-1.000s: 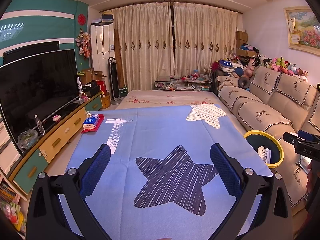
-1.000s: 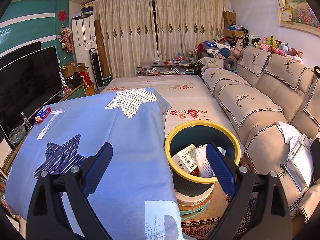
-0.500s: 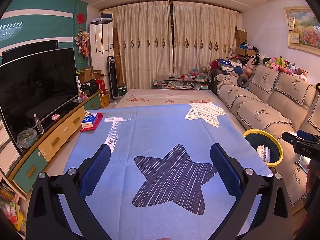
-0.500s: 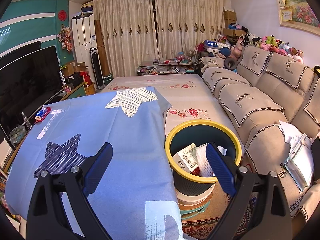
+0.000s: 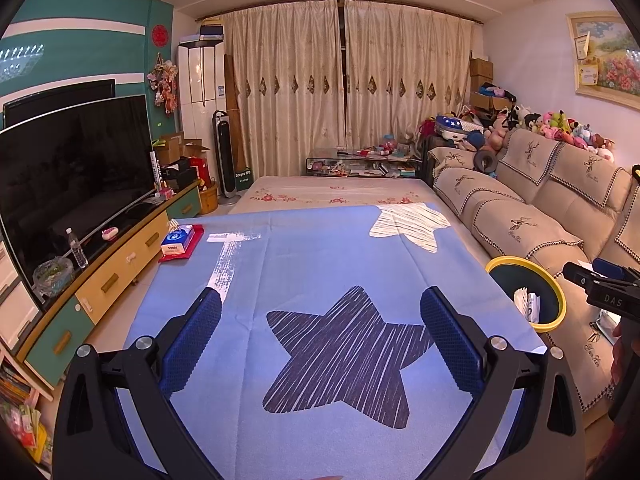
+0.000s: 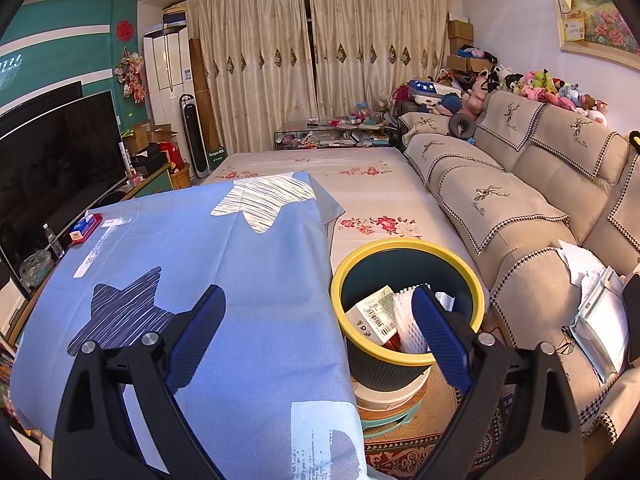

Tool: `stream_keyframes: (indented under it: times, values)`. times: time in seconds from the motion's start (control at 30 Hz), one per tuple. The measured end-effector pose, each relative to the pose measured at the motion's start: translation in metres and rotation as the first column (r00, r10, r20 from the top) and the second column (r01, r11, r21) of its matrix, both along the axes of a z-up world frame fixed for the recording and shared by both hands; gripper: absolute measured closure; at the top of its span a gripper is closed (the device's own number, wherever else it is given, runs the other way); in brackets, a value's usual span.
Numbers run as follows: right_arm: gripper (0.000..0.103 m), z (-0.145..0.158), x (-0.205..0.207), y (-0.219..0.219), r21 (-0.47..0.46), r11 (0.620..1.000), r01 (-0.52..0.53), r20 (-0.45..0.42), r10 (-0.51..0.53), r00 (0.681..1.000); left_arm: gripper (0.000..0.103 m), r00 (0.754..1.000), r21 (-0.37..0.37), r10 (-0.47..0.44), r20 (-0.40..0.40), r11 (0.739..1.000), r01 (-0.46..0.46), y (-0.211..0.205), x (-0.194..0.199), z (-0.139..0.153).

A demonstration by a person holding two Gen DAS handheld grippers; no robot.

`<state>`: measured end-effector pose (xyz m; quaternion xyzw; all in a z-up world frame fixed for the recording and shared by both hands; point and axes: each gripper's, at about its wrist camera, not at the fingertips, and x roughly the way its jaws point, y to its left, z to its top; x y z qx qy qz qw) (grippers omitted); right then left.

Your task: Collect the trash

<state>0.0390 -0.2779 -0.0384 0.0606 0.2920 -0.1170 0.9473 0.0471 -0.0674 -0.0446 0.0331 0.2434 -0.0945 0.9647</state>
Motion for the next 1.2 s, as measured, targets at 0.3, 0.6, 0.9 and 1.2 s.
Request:
stream_keyframes:
  times: [0.3, 0.6, 0.9, 1.2]
  values:
    - [0.014, -0.0012, -0.0004, 0.0017, 0.001, 1.000, 0.001, 0.000, -0.001, 1.000, 0.005, 1.000, -0.010, -0.007, -0.007, 1.000, 0.007, -0.0013, 0.0004, 0.0001]
    - [0.014, -0.0024, 0.0014, 0.0008, 0.003, 1.000, -0.003, -0.004, 0.003, 1.000, 0.005, 1.000, -0.031, -0.029, -0.012, 0.999, 0.029, -0.0029, 0.0011, 0.0025]
    - [0.014, -0.0037, 0.0019, 0.0013, 0.003, 1.000, -0.002, -0.007, 0.002, 1.000, 0.005, 0.999, -0.039, -0.023, -0.022, 0.999, 0.022, -0.0030, 0.0034, 0.0029]
    - [0.014, -0.0076, 0.0022, 0.0021, 0.005, 1.000, -0.004, -0.010, 0.004, 1.000, 0.005, 0.999, -0.029, -0.018, -0.037, 0.999, 0.017, -0.0069, 0.0062, 0.0000]
